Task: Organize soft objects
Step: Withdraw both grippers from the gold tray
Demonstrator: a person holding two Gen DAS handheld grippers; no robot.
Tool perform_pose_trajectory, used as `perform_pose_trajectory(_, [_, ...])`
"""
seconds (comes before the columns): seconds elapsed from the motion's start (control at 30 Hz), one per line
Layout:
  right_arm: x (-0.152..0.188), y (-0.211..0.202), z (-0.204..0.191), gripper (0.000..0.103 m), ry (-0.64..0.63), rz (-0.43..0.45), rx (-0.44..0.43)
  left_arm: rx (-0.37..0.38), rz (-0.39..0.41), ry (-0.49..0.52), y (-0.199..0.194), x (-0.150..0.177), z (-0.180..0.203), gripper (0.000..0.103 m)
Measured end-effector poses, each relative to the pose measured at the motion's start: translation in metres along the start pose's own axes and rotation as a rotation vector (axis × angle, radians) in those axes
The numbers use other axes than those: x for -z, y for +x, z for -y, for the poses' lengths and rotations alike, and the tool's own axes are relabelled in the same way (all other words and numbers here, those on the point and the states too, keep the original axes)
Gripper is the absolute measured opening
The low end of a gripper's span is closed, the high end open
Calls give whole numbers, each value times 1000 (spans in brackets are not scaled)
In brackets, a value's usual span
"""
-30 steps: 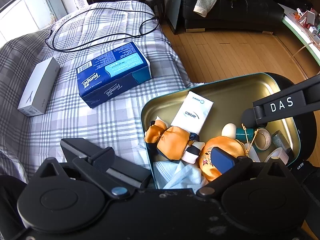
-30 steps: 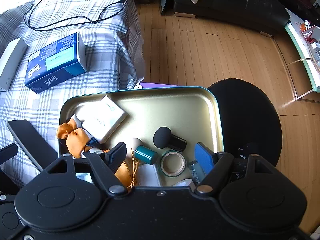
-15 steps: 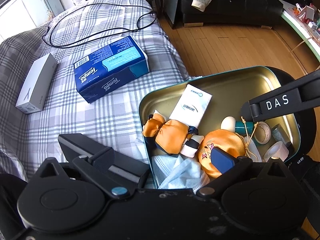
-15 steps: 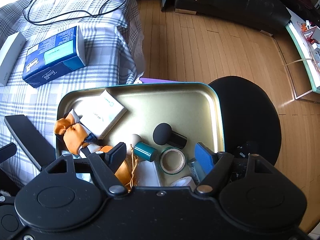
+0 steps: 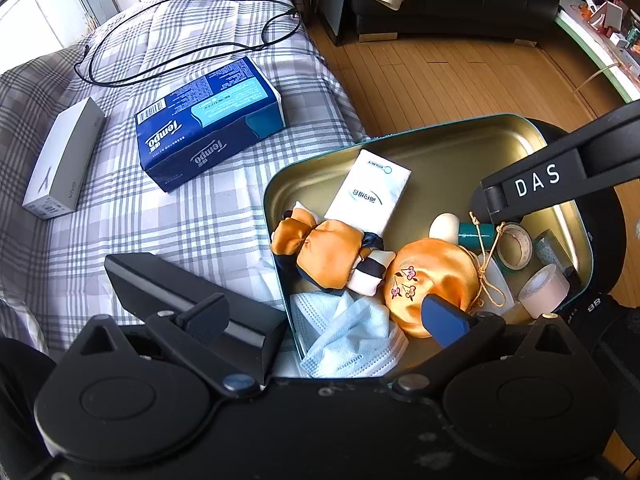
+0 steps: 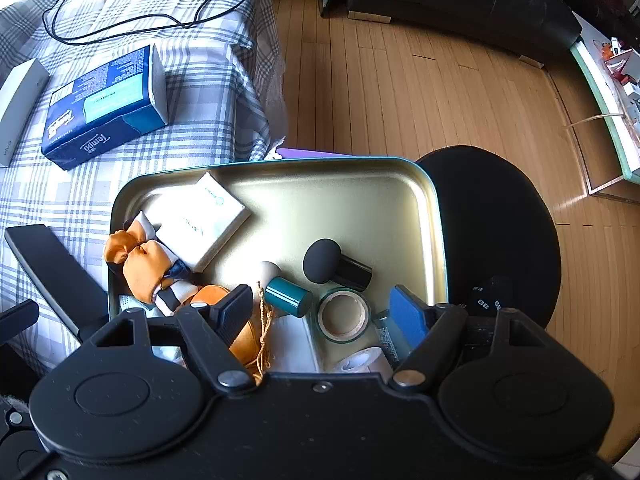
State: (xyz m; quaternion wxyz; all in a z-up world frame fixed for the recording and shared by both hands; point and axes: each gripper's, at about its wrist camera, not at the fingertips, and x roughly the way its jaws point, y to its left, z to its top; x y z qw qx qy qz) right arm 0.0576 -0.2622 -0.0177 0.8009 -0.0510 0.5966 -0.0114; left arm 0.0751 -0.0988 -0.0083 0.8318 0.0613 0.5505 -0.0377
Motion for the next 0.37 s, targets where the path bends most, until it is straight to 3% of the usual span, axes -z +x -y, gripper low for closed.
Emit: perform_pose_trajectory(0.37, [1,3,0,71,-2,-18,4,3,-10,-4,2,-1,-1,103])
